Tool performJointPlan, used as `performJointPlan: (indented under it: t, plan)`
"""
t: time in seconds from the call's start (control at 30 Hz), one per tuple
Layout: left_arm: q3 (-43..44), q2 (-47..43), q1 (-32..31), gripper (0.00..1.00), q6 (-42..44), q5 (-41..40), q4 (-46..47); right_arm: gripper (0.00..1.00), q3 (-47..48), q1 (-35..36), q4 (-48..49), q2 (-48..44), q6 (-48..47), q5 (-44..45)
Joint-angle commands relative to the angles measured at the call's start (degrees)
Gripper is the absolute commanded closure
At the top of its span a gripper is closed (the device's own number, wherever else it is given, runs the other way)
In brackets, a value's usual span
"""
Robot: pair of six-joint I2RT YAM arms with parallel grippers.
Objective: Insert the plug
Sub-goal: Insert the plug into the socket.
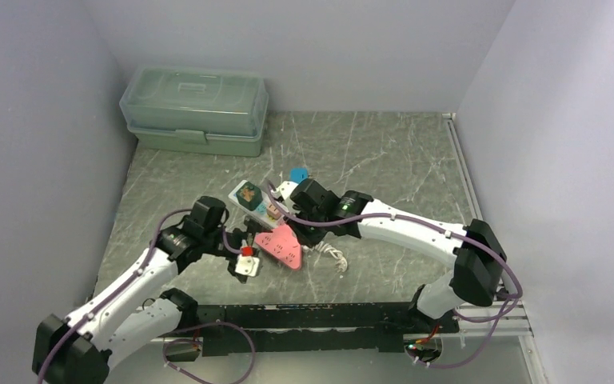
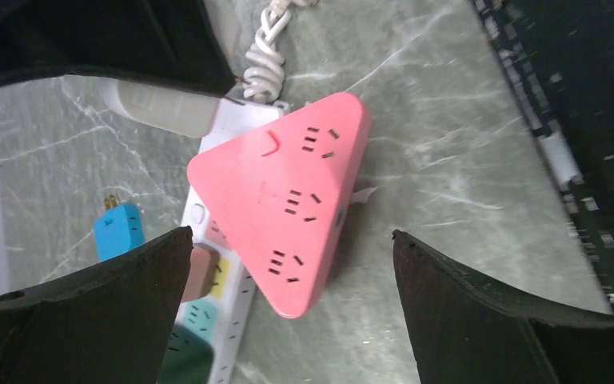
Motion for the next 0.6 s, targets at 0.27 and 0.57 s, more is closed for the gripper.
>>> performJointPlan:
  t: [0.27,0.57]
  plan:
    - [-8.37,4.63,-7.76,0.28,4.18,-17.12,23.42,1.00,-0.75,2.96,6.07,-0.16,2.29,1.47]
    - [-15.44,3.88,-7.85,0.48,7.46,-18.90,30.22,1.00,-5.41,4.29,11.55,-0.81,2.55,3.86]
